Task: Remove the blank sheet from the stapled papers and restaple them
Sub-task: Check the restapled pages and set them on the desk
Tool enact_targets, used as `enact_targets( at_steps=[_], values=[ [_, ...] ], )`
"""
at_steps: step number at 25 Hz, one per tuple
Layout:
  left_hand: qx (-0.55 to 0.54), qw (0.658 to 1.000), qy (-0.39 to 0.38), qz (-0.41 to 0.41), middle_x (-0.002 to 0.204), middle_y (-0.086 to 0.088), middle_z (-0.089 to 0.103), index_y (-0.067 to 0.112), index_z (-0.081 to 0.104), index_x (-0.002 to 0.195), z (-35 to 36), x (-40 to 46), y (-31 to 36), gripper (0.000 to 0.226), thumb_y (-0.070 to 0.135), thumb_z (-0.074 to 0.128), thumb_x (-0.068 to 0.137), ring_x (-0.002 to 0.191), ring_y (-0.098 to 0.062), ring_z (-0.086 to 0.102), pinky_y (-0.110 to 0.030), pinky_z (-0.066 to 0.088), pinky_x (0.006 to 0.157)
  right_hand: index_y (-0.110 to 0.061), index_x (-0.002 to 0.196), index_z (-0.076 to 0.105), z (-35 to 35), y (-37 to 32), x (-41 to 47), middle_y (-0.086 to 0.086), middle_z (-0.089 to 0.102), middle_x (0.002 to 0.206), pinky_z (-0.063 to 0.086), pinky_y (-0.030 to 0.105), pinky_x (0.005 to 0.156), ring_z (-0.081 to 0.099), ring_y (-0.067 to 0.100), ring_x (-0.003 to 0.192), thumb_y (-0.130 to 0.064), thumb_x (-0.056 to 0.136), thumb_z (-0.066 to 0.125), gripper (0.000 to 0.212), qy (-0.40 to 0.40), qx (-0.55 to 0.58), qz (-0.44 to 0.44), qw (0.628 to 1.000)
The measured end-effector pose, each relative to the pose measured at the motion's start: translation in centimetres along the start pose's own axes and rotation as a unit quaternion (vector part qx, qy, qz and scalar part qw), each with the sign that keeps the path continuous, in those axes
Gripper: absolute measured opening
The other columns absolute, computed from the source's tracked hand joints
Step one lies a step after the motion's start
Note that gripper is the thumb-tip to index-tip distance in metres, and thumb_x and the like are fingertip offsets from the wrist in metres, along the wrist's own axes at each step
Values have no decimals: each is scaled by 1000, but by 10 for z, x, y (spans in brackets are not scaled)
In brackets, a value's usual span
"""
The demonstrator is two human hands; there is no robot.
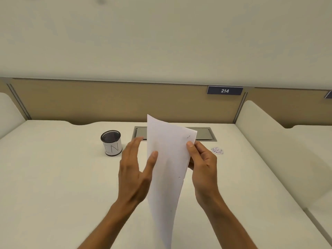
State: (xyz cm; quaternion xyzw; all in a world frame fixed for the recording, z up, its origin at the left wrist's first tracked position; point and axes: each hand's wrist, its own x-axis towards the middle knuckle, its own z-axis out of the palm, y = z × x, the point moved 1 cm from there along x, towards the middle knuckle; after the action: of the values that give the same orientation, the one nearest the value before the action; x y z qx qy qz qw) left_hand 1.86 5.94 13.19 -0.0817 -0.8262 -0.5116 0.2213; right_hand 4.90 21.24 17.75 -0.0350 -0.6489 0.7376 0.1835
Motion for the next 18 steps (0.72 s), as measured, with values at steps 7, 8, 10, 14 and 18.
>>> enact_targets(
  at_steps=[7,8,10,14,18],
  values=[
    [-334,921,-108,-167,116,0,71,13,70,111,-25,24,-10,36,33,62,83,107,-16,65,-34,47,93,-18,98,74,-23,-24,-3,-1,75,93,54,28,75,66,13,82,-20,97,49,24,-60,98,62,991],
    [-356,913,-100,-171,112,-4,73,11,72,106,-27,22,-8,26,23,64,85,102,-18,67,-31,50,88,-16,101,73,-25,-26,-4,-1,75,93,55,27,73,66,13,82,-21,96,50,24,-62,108,67,990],
    [-384,901,-80,-183,110,-9,73,9,73,103,-31,17,-7,24,19,67,82,94,-19,68,-25,55,77,-14,102,72,-28,-26,-3,0,74,93,54,26,72,65,14,82,-21,96,50,24,-61,115,70,989],
    [-397,898,-59,-182,108,-9,74,10,74,104,-38,13,-7,65,46,86,51,89,-21,69,-24,57,69,-13,102,73,-31,-26,-1,3,74,96,53,31,76,64,17,85,-20,96,50,25,-63,117,64,989],
    [-391,894,-59,-211,110,-11,73,7,71,108,-39,15,-7,33,21,69,79,89,-25,68,-26,57,69,-13,101,73,-27,-25,2,1,74,92,51,31,73,63,17,82,-20,97,50,24,-68,98,52,992]
  ],
)
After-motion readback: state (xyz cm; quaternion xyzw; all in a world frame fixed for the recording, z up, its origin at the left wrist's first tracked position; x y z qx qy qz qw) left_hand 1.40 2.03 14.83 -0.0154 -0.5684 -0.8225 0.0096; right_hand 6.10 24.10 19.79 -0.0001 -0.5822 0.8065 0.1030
